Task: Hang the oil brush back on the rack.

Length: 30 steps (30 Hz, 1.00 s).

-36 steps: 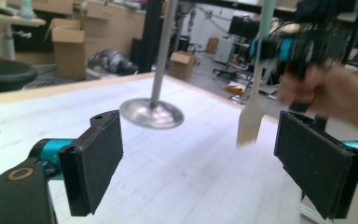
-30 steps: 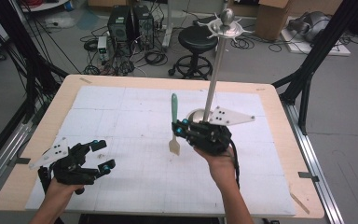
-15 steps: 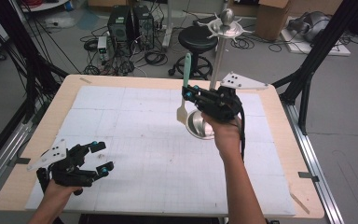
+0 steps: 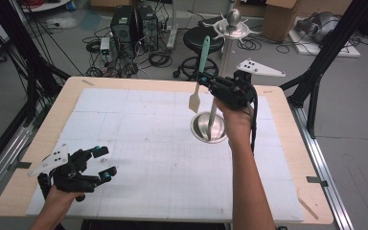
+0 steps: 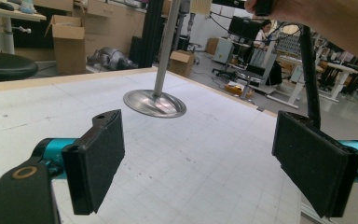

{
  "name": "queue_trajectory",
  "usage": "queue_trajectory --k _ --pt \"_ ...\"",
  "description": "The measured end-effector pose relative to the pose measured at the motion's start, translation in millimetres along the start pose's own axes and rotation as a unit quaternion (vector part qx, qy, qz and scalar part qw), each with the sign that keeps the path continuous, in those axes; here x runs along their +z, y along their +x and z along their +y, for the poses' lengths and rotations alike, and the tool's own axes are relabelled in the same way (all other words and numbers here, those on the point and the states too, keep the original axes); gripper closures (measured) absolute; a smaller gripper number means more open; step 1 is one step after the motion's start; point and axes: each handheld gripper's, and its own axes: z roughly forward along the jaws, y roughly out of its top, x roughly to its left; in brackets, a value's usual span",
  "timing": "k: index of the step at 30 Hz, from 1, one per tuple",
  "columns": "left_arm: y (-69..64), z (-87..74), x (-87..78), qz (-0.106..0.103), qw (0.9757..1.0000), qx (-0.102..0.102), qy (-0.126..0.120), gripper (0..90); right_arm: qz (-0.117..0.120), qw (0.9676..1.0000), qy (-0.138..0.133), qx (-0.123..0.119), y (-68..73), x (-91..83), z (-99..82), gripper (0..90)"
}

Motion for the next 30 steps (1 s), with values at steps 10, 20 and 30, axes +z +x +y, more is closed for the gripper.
queue_trajectory --k 10,20,30 --pt "-0.2 -0.1 0.1 -0.001 1.0 0.0 0.001 17.4 -0.009 0.9999 -0.001 0.013 -6.2 -1.5 1.7 84.2" --pt "-0.2 -0.1 -0.1 -0.005 1.0 -0.002 0.002 17.4 -0.013 0.9995 -0.004 0.027 -10.9 -0.9 0.5 84.2" --pt "0.2 -0.1 -0.2 -0.004 1.0 -0.001 0.004 17.5 -0.036 0.999 0.002 0.025 -14.8 -6.2 -1.6 84.2"
